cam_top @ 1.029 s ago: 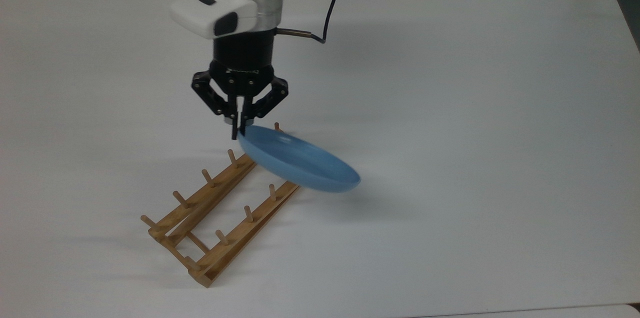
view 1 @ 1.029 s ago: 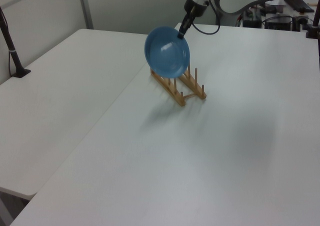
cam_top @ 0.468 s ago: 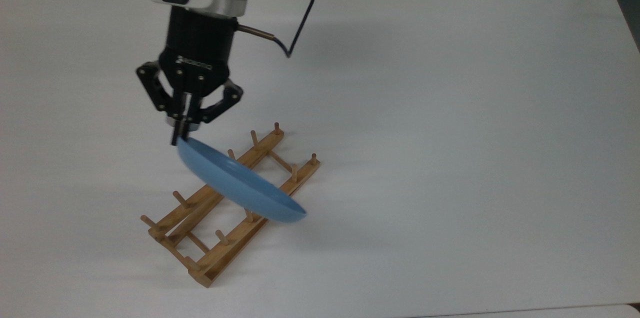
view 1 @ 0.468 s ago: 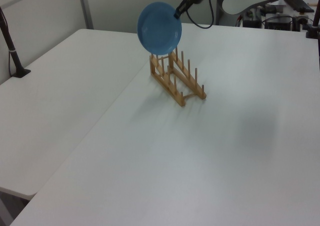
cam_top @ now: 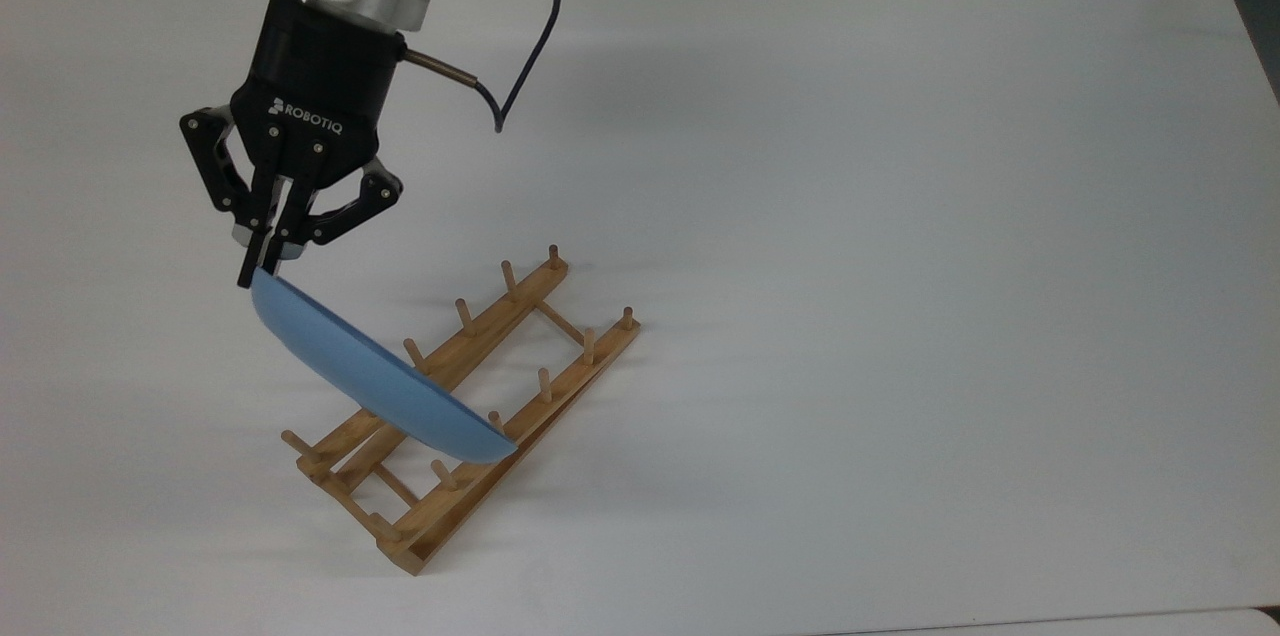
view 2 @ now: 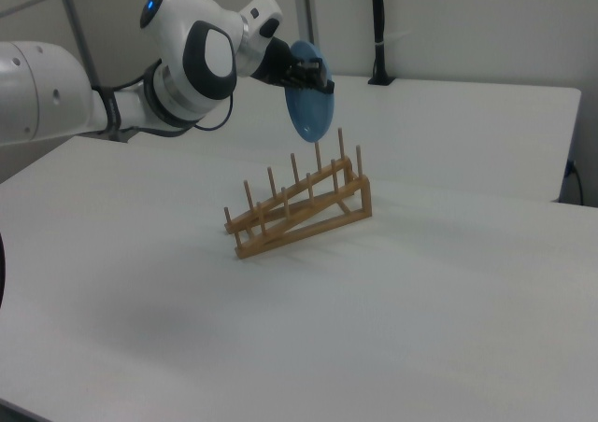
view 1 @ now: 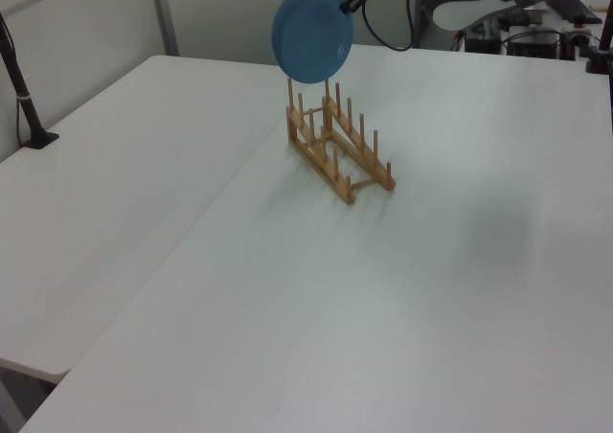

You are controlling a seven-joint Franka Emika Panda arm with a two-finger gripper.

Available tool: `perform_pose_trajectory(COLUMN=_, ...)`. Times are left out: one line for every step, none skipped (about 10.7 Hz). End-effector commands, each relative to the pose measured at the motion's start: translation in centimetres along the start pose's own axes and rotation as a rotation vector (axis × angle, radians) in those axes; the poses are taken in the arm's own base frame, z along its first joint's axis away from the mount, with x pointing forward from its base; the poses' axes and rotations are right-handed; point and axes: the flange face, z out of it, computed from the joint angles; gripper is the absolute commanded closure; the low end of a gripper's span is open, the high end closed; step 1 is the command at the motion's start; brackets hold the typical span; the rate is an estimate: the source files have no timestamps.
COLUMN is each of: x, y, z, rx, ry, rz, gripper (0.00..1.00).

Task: Place plate in plate rack
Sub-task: 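Lower the upright plate between the rack's wooden pegs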

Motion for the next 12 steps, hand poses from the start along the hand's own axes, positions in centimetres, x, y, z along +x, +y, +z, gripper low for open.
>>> perform_pose_trajectory(x=-1.4, y=-0.8, z=1.7, rx=-0.027, ry=0.024, rz=-0.077, gripper=1.00)
perform_pose_trajectory(x=-2.0, y=-1.1, z=2.0, rx=-0.034, ry=0.019, rz=-0.109, gripper=1.00)
perform_pose_trajectory(x=-2.8, y=-1.5, z=2.5, rx=-0.039, ry=0.012, rz=-0.141, gripper=1.00)
perform_pose_trajectory(x=-3.3, y=-1.7, z=2.8, rx=-0.040, ry=0.006, rz=-0.157, gripper=1.00)
perform_pose_trajectory(x=-3.7, y=-2.0, z=3.0, rx=-0.039, ry=-0.003, rz=-0.167, gripper=1.00)
perform_pose_trajectory(x=-4.0, y=-2.1, z=3.2, rx=-0.042, ry=-0.005, rz=-0.180, gripper=1.00)
perform_pose_trajectory(x=-4.8, y=-2.3, z=3.5, rx=-0.042, ry=-0.019, rz=-0.197, gripper=1.00)
perform_pose_trajectory(x=-5.4, y=-2.5, z=3.8, rx=-0.046, ry=-0.028, rz=-0.222, gripper=1.00)
perform_pose_trajectory(x=-5.7, y=-2.7, z=4.0, rx=-0.047, ry=-0.033, rz=-0.232, gripper=1.00)
perform_pose_trajectory(x=-5.9, y=-2.7, z=4.0, rx=-0.046, ry=-0.036, rz=-0.234, gripper=1.00)
perform_pose_trajectory(x=-6.4, y=-2.8, z=4.2, rx=-0.047, ry=-0.044, rz=-0.246, gripper=1.00)
perform_pose_trajectory(x=-6.9, y=-3.1, z=4.4, rx=-0.046, ry=-0.052, rz=-0.262, gripper=1.00)
